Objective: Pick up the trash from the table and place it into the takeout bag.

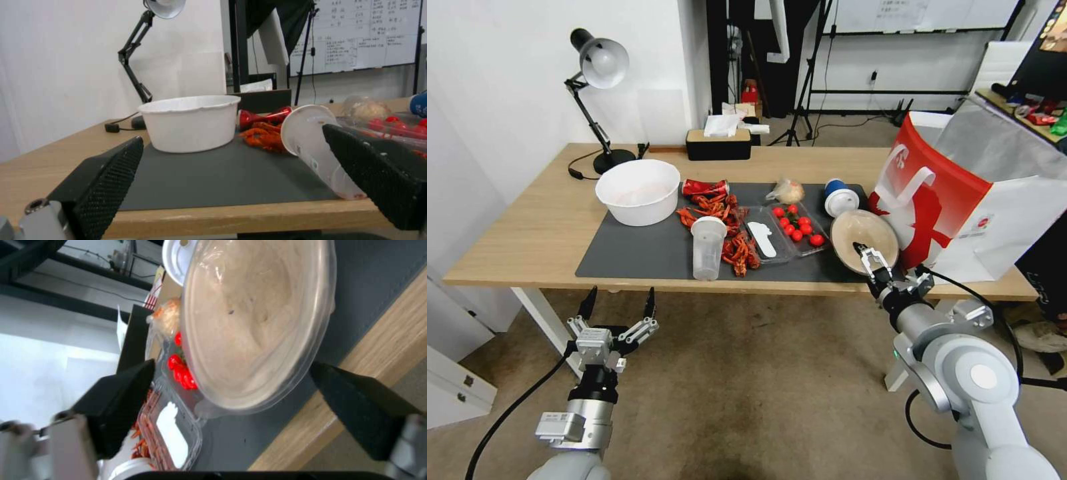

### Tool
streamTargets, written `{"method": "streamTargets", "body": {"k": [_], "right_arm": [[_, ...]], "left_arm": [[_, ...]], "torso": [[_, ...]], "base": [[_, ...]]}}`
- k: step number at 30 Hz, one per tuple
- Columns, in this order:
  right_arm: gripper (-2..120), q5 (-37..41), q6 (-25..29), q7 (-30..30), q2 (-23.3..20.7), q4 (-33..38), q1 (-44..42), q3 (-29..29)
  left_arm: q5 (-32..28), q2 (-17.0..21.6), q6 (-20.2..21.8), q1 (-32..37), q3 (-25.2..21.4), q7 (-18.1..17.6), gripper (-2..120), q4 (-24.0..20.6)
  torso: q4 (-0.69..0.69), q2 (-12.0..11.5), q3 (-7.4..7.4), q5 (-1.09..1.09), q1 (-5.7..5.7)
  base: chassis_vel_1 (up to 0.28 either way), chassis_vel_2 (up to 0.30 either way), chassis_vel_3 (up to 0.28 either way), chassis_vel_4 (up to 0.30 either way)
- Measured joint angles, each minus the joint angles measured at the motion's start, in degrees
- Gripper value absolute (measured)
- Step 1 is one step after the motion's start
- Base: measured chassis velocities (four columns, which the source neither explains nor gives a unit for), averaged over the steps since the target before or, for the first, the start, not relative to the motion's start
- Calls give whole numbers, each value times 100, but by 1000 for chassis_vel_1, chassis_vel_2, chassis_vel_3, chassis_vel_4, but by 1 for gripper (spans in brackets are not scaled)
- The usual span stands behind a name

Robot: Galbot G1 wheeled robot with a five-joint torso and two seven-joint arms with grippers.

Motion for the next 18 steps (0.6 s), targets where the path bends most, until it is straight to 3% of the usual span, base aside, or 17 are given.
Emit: {"method": "streamTargets", "body": {"k": [4,6,18], "right_arm": [[78,32,44,86,41,-44,16,0],[67,35,74,130,95,-45,-9,7],[26,-8,225,183,167,-9,-83,46]], "left_arm": [[-3,-1,-17,0,0,-4,100,6],[-3,-5,-22,0,-2,-7,100,17],[5,-8,-129,44,-1,-98,100,-27]], "torso": [[0,0,0,0,0],[0,0,0,0,0],[0,0,0,1,0]], "base": [[0,0,0,0],[0,0,0,0],[0,0,0,0]]}}
